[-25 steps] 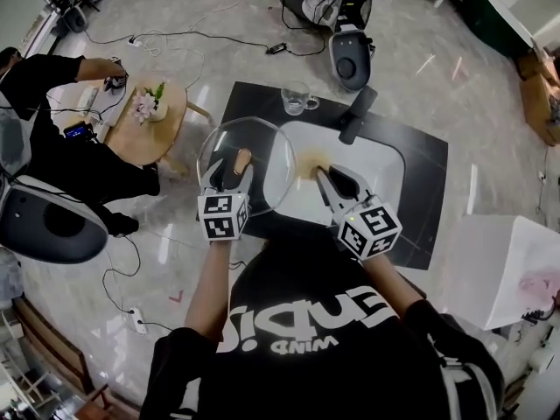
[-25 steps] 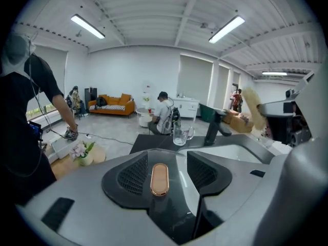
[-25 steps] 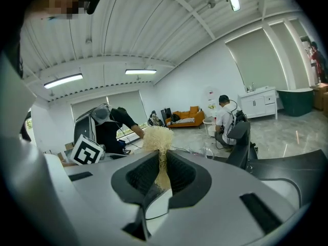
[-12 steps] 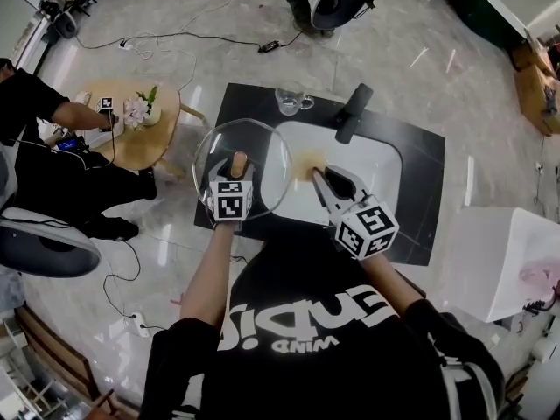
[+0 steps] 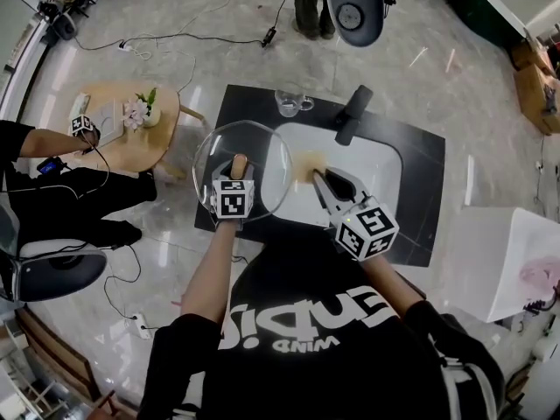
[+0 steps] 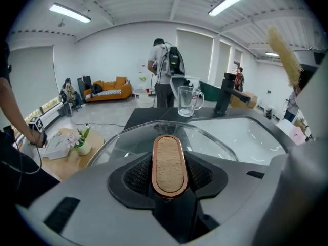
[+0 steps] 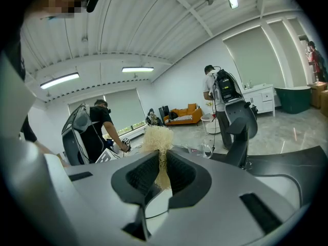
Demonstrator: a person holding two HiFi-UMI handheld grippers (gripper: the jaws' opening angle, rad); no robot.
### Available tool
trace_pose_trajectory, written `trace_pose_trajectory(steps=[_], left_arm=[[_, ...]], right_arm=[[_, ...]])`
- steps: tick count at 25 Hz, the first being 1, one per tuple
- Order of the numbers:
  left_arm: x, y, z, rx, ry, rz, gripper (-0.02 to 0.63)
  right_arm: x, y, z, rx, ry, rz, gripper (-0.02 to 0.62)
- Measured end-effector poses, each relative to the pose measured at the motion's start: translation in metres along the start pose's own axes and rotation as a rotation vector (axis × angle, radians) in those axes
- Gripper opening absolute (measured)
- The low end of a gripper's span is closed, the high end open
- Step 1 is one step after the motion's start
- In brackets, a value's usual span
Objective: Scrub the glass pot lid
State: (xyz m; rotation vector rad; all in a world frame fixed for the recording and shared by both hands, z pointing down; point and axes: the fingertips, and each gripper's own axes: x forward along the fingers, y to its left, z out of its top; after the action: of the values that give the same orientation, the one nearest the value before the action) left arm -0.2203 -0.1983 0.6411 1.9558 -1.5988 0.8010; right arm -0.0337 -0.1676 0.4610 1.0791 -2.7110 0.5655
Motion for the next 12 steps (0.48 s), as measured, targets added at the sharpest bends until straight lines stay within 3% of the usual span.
trace_pose_trajectory(steps=[12], left_arm=[[-0.0015,0.001,-0.0017,-0.039,0.025,0.008,0.178]], right_arm=[[-0.0041,-0.0069,0.0,0.0,-0.001,-0.014,0.037]])
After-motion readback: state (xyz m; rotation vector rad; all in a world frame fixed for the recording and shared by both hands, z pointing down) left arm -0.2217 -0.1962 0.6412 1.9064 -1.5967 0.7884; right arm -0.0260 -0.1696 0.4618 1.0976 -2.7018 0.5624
